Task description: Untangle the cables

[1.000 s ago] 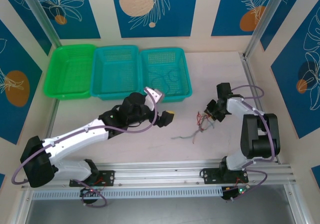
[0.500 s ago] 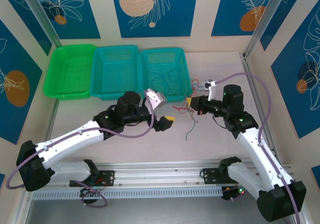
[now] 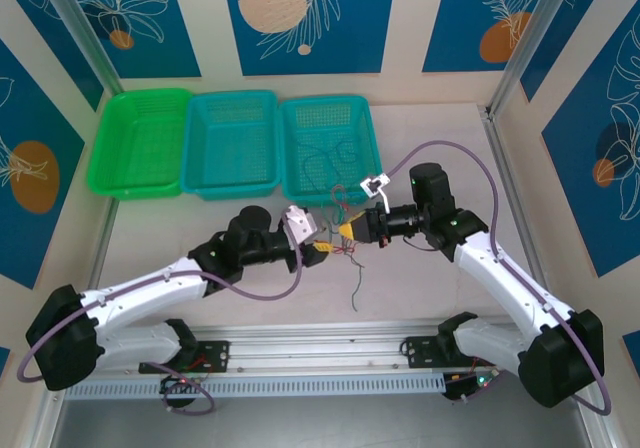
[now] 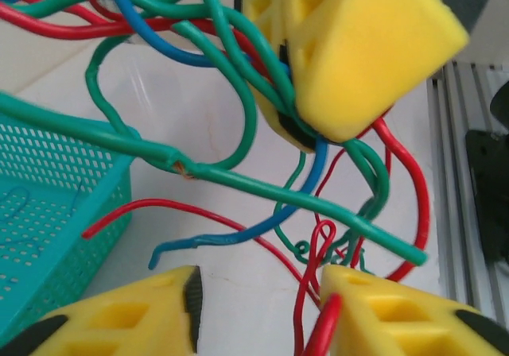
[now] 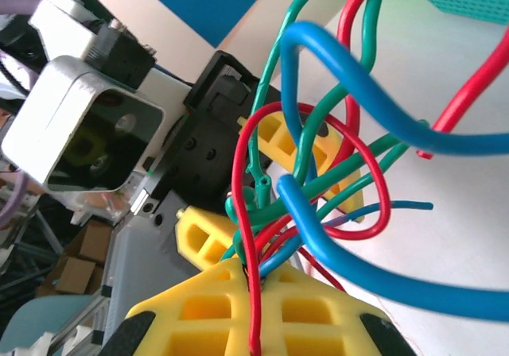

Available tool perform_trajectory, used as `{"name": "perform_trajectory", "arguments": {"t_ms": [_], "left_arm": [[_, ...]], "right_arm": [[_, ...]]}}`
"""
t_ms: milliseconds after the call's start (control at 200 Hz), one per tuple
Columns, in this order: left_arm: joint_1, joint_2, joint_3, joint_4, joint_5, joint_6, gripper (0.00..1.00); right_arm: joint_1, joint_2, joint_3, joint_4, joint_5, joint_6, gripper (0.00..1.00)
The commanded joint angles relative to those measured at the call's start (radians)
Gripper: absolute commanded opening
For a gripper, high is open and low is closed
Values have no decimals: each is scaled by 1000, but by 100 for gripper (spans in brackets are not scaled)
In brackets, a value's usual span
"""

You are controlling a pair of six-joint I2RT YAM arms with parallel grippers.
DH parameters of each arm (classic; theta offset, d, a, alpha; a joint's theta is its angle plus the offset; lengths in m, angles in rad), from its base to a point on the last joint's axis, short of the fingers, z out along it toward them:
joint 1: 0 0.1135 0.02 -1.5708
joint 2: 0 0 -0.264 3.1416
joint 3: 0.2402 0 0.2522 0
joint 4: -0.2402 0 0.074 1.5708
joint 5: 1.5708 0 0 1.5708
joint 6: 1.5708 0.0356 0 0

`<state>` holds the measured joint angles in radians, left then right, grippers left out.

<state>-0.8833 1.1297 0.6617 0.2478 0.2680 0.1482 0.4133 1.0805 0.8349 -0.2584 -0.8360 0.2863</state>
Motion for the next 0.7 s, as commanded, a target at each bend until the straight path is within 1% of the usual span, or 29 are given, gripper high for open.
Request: {"name": "perform_trajectory", "arguments": {"t_ms": [0,50,80,145,215,290,405,470,555,620,695], "left_arm": [[9,-26,-36,84,-16,86,34],[10,-30,-38,80,-20,108,34],[11,-35,-38,70,-19,126,35],[10,-57,-40,27,-34,179,40],[12,-101,-54,-16,-91,236,45],[22,-159,-69,-58,-135,277,46],[37,-206,-65,-100,-135,297,49],[37,-195,-44,-103,-99,292,49],[37,-151,-21,-56,-51,275,49],[37,-106,-11,-12,-41,279,47],[37,-51,13,-1,-33,292,44]], "right_arm": [[10,12,42,-35,-117,-17,0],[12,20,48,-38,-137,-17,0],[12,22,55,-43,-125,-13,0],[5,25,64,-65,-86,-6,0],[-17,25,66,-73,-68,7,0],[-45,24,63,-71,-87,19,0],[-51,28,66,-80,-125,11,0],[-43,36,72,-82,-150,8,0],[-29,52,85,-84,-183,10,0],[-18,62,95,-82,-201,20,0],[-9,67,105,-85,-206,32,0]]}}
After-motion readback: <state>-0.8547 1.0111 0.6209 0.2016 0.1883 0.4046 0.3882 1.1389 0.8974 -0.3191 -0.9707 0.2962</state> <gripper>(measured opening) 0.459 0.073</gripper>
